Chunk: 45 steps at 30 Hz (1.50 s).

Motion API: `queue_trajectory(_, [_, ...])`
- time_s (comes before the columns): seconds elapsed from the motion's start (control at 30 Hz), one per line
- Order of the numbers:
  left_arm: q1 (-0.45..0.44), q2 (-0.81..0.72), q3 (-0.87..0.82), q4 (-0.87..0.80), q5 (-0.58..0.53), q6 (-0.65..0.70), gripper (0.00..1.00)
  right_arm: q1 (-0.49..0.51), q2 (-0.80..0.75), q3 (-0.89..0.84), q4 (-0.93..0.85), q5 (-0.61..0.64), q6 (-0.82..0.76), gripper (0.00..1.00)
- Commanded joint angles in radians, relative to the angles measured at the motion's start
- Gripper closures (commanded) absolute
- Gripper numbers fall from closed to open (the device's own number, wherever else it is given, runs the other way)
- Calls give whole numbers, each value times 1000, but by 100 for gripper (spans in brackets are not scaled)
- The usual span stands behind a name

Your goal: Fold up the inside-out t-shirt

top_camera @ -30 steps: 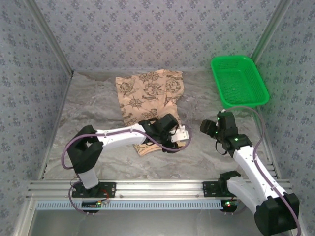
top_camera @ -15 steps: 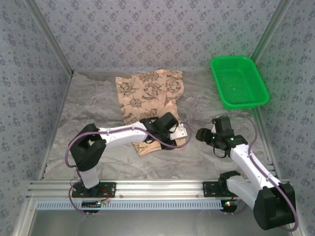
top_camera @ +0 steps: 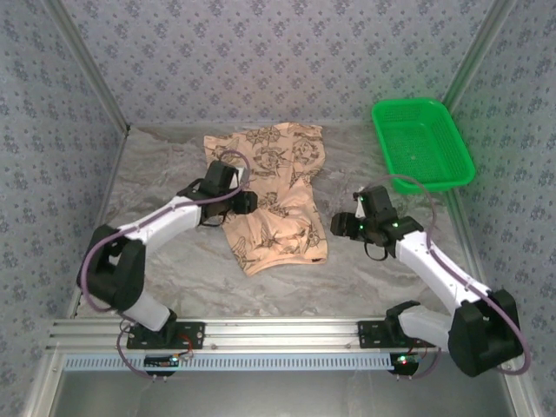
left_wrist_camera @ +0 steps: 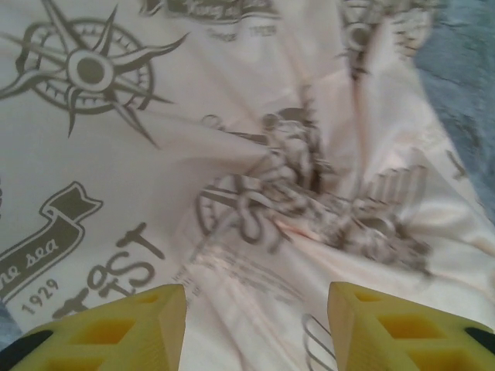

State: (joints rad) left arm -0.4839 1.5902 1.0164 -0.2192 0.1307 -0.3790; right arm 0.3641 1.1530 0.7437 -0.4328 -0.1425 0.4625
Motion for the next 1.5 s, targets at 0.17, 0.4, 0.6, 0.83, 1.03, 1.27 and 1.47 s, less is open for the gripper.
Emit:
queue_trajectory(0.17, [33,207,140,-19,263,152,50,32,124,150,-38,28,-66,35])
queue_trajectory(0.4, [59,317,197,-49,276,195,55,31,193,214,-40,40,-78,35])
queue_trajectory(0.6, [59,303,184,-67,322,227,100,26,282,308,17,63,-16,35])
queue_trajectory(0.83, [24,43,124,-166,239,223,100,46,468,505,54,75,15,37])
queue_trajectory(1.03, [-59,-160,87,-241,211,171,100,62,614,660,45,85,14,38])
queue_trajectory(1.27, [-204,-217,15,-228,286,81,100,63,808,882,-35,41,11,33])
queue_trajectory(1.47, [-258,-246,-13,-193,267,72,100,61,1013,1118,-149,17,32,34])
